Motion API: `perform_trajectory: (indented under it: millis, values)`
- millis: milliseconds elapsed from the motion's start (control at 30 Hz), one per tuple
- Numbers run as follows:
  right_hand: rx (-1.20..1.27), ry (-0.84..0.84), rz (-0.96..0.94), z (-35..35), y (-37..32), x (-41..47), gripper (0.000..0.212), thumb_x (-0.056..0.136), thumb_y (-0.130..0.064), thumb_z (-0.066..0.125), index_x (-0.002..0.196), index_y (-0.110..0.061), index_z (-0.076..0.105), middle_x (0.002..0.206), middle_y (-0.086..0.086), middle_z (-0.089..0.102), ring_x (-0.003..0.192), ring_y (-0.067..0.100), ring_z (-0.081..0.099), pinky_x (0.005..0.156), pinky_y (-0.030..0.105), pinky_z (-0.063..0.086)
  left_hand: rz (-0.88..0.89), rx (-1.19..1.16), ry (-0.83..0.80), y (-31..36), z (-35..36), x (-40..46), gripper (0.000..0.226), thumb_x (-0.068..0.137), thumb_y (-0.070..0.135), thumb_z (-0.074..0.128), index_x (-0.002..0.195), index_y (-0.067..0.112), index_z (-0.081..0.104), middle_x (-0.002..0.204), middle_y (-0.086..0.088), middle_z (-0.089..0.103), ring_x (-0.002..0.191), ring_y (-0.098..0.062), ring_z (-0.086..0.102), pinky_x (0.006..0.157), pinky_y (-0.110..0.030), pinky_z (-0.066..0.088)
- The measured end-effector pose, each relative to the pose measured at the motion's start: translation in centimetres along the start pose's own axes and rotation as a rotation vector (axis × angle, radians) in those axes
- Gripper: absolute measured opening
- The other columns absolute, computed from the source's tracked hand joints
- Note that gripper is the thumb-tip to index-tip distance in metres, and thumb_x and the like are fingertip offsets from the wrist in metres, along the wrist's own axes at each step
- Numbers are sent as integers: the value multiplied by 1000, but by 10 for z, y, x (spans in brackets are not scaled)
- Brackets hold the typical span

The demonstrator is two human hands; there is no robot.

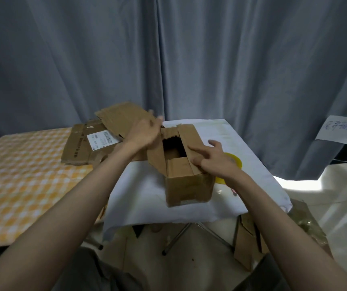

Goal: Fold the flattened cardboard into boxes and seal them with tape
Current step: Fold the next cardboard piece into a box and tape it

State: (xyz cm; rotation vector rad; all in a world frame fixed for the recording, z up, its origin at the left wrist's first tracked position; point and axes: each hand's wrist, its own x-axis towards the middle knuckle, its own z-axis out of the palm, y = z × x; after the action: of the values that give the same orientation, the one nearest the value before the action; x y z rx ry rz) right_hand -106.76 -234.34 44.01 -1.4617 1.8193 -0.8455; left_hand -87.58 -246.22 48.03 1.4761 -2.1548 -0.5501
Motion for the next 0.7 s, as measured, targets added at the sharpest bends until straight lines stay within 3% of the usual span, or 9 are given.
perform_trajectory:
  millis: [67, 133, 200, 300, 367, 467, 533, 600, 700]
  values:
    - [108, 11, 22, 1, 9, -3, 52, 95, -33, 61, 144, -41, 47, 153, -3, 31, 130, 21, 43, 96, 26, 39, -159, -270, 24, 3, -9, -15, 52, 102, 57, 25, 105, 18, 59, 125, -9, 61, 115, -30, 59, 104, -43, 43]
    - [272, 76, 67, -2, 12, -5, 65, 91, -35, 68, 149, -39, 38, 136, -1, 49, 112, 16, 54, 82, 24, 47, -195, -474, -86, 8, -8, -32, 51, 103, 57, 26, 100, 21, 62, 107, -5, 68, 99, -25, 66, 94, -41, 52]
    - [359, 134, 94, -4, 11, -3, 72, 89, -34, 71, 150, -31, 34, 121, -1, 55, 96, 12, 57, 74, 24, 46, -151, -540, -158, 14, 3, -42, 48, 102, 57, 29, 119, 24, 60, 118, -2, 67, 105, -19, 64, 95, -40, 52]
    - [390, 247, 129, -9, 9, 9, 69, 84, -42, 74, 143, -21, 45, 118, -1, 62, 105, 19, 60, 93, 35, 50, 3, -395, -192, 36, 22, -45, 48, 99, 55, 42, 140, 31, 45, 133, 12, 49, 120, -10, 49, 102, -37, 41]
    - [462, 333, 123, -24, 3, 17, 66, 81, -45, 76, 136, -20, 50, 116, -2, 65, 106, 18, 62, 98, 40, 51, 134, -269, -86, 55, 26, -33, 56, 96, 51, 52, 145, 26, 43, 140, 6, 45, 128, -13, 45, 108, -38, 38]
    - [562, 426, 71, -57, -11, 33, 56, 83, -43, 75, 129, -16, 57, 110, -2, 68, 93, 11, 66, 80, 29, 54, 213, -340, 53, 83, 26, -4, 66, 92, 50, 59, 148, 19, 41, 149, -1, 41, 134, -18, 44, 113, -38, 36]
    - [596, 427, 24, -79, -21, 48, 31, 89, -35, 68, 112, -15, 64, 93, -2, 68, 74, 7, 62, 61, 23, 48, 218, -344, 96, 100, 28, 24, 66, 93, 47, 60, 149, 21, 38, 149, 1, 42, 134, -16, 43, 109, -31, 35]
    - [606, 442, 12, -95, -24, 71, 9, 91, -25, 61, 90, -17, 61, 75, -2, 59, 64, 10, 54, 59, 25, 41, 223, -415, 59, 106, 39, 58, 68, 95, 39, 60, 153, 24, 28, 153, 4, 39, 135, -13, 40, 103, -25, 32]
    - [582, 454, -3, -106, -14, 116, 13, 88, -13, 54, 75, -17, 54, 65, -1, 50, 62, 14, 45, 62, 29, 36, 132, -575, -22, 97, 69, 110, 86, 86, 43, 66, 156, 28, 19, 158, 2, 31, 140, -16, 37, 115, -34, 31]
